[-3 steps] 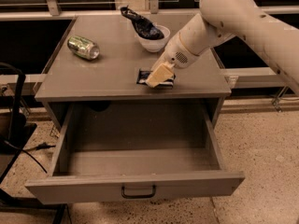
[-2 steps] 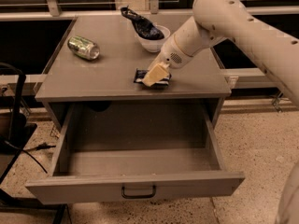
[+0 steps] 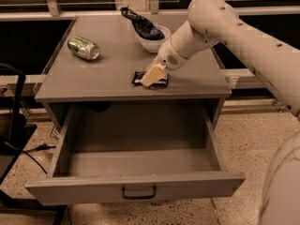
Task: Pick rxbar blueberry from top drawer and place on counter
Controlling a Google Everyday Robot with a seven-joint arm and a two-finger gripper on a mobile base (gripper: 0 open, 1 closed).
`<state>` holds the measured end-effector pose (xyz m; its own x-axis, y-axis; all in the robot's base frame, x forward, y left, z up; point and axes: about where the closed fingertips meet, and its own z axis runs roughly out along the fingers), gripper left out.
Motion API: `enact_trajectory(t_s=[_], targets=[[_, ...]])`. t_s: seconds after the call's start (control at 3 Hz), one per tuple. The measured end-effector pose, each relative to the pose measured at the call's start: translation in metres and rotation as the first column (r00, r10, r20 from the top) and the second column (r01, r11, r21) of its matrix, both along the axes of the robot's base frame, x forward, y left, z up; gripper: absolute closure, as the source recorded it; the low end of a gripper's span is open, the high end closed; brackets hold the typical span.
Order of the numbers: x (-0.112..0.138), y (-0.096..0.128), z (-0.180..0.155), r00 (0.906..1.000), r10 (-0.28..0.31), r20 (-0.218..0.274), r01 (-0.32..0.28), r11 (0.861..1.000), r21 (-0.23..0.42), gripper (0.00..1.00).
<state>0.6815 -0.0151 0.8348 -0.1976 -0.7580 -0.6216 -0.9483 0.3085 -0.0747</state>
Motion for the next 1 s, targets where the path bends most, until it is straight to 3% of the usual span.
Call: enact_trajectory(t_s=[1.0], targets=[[0.0,0.0001,-0.0001,1.0,0.0,0.0,0.0,1.0,0.0,0.2]])
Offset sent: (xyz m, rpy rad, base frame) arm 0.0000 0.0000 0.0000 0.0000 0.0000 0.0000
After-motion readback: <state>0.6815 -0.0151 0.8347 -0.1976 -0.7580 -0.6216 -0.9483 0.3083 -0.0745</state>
